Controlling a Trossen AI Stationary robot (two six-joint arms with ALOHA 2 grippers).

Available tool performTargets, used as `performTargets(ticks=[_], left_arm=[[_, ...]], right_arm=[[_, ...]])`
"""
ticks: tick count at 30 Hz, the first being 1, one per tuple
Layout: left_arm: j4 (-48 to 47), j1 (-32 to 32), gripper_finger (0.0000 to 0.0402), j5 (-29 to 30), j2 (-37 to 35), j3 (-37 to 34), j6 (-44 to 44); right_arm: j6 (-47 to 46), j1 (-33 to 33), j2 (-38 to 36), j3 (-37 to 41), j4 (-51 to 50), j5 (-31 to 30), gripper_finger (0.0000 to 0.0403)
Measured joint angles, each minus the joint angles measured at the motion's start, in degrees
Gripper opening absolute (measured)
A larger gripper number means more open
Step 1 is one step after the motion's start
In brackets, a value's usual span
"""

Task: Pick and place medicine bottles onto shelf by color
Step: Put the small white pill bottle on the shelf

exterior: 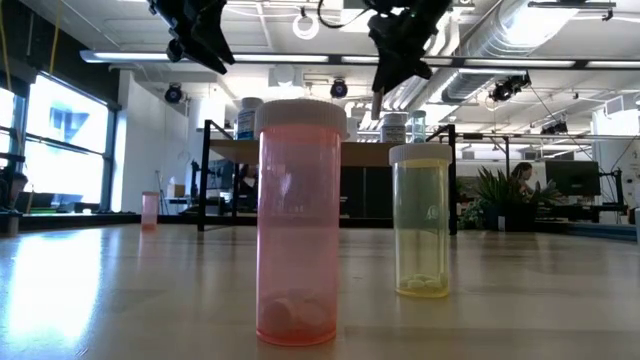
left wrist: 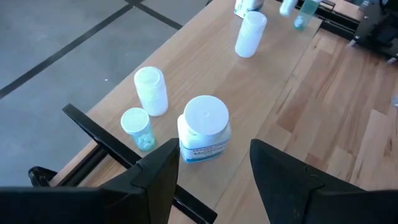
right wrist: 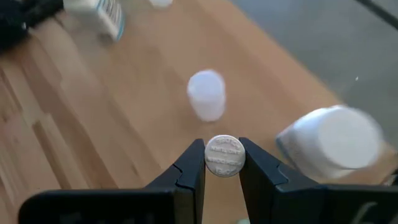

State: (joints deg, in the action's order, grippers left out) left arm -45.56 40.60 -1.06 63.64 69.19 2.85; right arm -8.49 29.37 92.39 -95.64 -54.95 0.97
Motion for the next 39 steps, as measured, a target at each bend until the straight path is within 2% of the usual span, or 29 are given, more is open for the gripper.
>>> performTargets(ticks=[9,28,39], left_arm=[[0.0,0.0,0.0188,0.0,0.0,0.0,0.0],[-0.7,0.0,0.0188,0.0,0.0,0.0,0.0],[-1.4,0.0,0.0188,0.0,0.0,0.0,-1.0]], right_arm=[[1.1,-2.7,3.2,0.0,-4.2,-2.1,0.0062],[1.0,-2.8,6.0,0.0,-5.7,-2.3,0.0064],[1.0,-2.8,6.0,0.0,-5.2,-2.3,0.0117]])
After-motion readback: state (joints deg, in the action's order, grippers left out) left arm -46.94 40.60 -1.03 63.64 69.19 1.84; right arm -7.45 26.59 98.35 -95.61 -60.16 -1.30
